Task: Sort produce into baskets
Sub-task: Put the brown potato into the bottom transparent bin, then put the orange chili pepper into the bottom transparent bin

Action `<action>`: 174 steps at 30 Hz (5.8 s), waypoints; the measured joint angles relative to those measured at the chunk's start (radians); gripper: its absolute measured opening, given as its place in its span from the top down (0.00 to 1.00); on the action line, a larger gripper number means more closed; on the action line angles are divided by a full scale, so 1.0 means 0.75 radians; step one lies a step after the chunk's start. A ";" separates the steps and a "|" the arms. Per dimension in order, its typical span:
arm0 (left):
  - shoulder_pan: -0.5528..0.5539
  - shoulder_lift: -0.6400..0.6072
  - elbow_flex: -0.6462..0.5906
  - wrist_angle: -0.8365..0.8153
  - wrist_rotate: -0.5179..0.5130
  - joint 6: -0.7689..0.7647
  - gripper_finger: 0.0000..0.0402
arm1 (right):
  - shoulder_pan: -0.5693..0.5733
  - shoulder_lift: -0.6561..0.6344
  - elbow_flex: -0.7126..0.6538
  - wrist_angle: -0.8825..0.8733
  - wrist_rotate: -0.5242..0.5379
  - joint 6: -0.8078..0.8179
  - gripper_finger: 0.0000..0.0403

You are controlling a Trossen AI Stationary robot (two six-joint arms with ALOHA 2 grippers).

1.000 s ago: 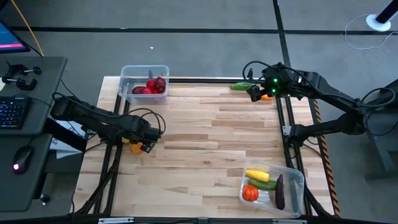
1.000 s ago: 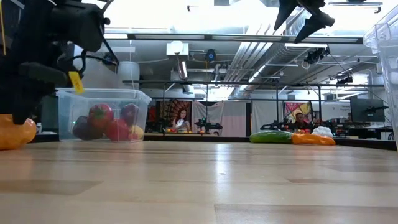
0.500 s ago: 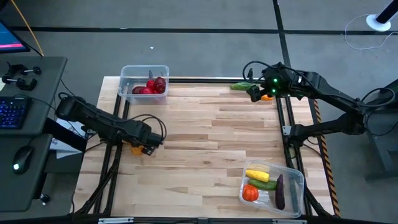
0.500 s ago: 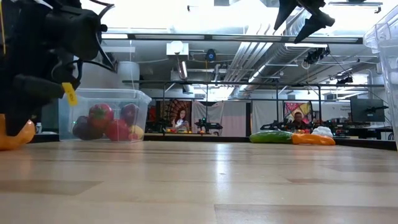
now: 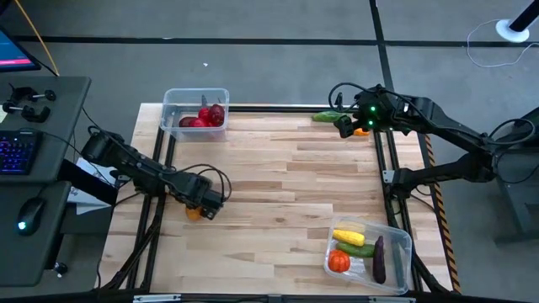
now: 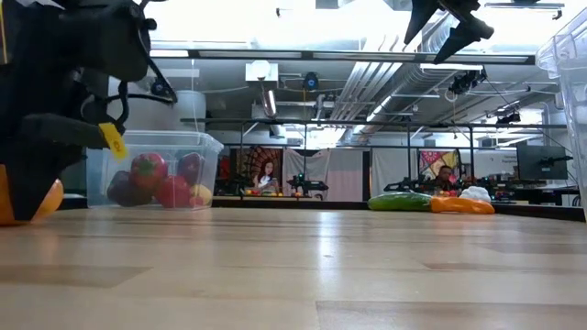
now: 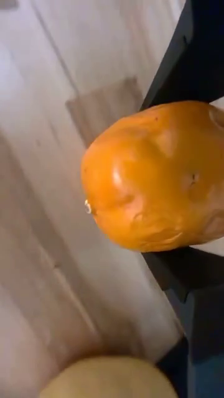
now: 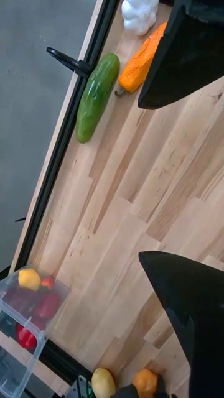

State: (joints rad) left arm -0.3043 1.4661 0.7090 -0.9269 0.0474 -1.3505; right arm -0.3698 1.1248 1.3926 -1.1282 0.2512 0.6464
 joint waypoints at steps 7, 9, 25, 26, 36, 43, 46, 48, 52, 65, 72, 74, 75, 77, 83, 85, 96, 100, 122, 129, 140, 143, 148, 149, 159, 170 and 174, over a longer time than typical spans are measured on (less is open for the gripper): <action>0.001 -0.038 0.081 0.221 -0.007 0.081 0.42 | 0.000 -0.001 0.000 0.002 -0.024 -0.017 0.05; 0.021 -0.088 0.156 0.320 -0.075 0.185 0.42 | 0.002 -0.012 0.000 0.023 -0.066 -0.041 0.05; 0.174 0.210 0.914 1.309 -0.266 1.334 0.38 | 0.120 -0.239 0.001 0.174 -0.161 0.009 0.05; 0.170 0.275 0.972 1.343 -0.222 1.362 0.38 | 0.123 -0.243 0.001 0.173 -0.161 0.011 0.05; 0.092 0.856 1.526 1.589 0.075 1.536 0.38 | 0.123 -0.243 0.001 0.171 -0.161 0.010 0.05; 0.061 1.048 1.739 1.597 0.078 1.549 0.38 | 0.123 -0.243 0.001 0.172 -0.161 0.011 0.05; 0.061 1.072 1.741 1.628 0.074 1.549 0.38 | 0.123 -0.243 0.001 0.172 -0.161 0.011 0.05; 0.061 1.082 1.741 1.633 0.057 1.549 0.38 | 0.123 -0.243 0.001 0.172 -0.160 0.010 0.05; 0.066 1.083 1.741 1.564 0.041 1.498 0.37 | 0.123 -0.243 0.001 0.172 -0.160 0.004 0.05; 0.092 1.083 1.733 1.506 -0.008 1.434 0.29 | 0.122 -0.243 0.001 0.172 -0.160 0.001 0.05; 0.102 1.101 1.731 1.506 0.009 1.527 0.27 | 0.122 -0.242 0.001 0.175 -0.157 0.005 0.05; 0.099 1.111 1.733 1.526 0.010 1.555 0.25 | 0.122 -0.242 0.001 0.175 -0.157 0.005 0.05; 0.096 1.114 1.733 1.524 0.010 1.560 0.23 | 0.122 -0.242 0.001 0.175 -0.157 0.005 0.05; 0.090 1.128 1.733 1.531 0.011 1.562 0.20 | 0.122 -0.242 0.001 0.175 -0.157 0.005 0.05; 0.082 1.170 1.731 1.544 0.011 1.617 0.10 | 0.121 -0.242 0.001 0.176 -0.135 0.005 0.05; 0.083 1.170 1.731 1.527 0.012 1.630 0.07 | 0.121 -0.242 0.001 0.177 -0.134 0.004 0.05; 0.201 0.898 1.735 0.721 0.034 1.793 0.07 | 0.121 -0.242 0.001 0.174 -0.134 0.001 0.05; 0.254 0.807 1.733 0.160 0.003 1.889 0.07 | 0.121 -0.242 0.001 0.173 -0.131 0.001 0.05; 0.290 -0.064 0.152 1.175 -0.106 1.139 0.07 | 0.118 0.033 0.001 -0.073 -0.021 0.153 0.05; 0.326 -0.107 0.140 1.203 -0.115 1.138 0.07 | 0.118 0.169 0.001 -0.076 -0.047 0.050 0.05; 0.328 -0.107 0.140 1.218 -0.098 1.175 0.07 | 0.119 0.173 0.001 -0.106 -0.054 0.039 0.05; 0.329 -0.107 0.140 1.204 0.009 1.154 0.07 | 0.119 0.173 0.001 -0.158 -0.055 0.052 0.05; 0.318 -0.107 0.140 1.166 0.173 1.129 0.07 | 0.119 0.173 0.001 -0.199 -0.018 0.074 0.05; 0.313 -0.107 0.140 1.157 0.172 1.129 0.07 | 0.119 0.173 0.001 -0.203 -0.014 0.074 0.05; 0.309 -0.107 0.141 1.057 0.098 1.054 0.07 | 0.119 0.173 0.001 -0.201 -0.010 0.106 0.05; 0.309 -0.106 0.141 0.823 0.097 0.998 0.07 | 0.117 0.173 0.001 -0.274 0.151 0.365 0.05; 0.309 -0.106 0.141 0.758 0.096 0.999 0.07 | 0.093 0.173 0.001 -0.304 0.187 0.456 0.05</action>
State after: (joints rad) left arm -0.0723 1.3865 0.8146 -0.3584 0.1192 -0.6011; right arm -0.3001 1.2549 1.3930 -1.3562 0.3911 0.9886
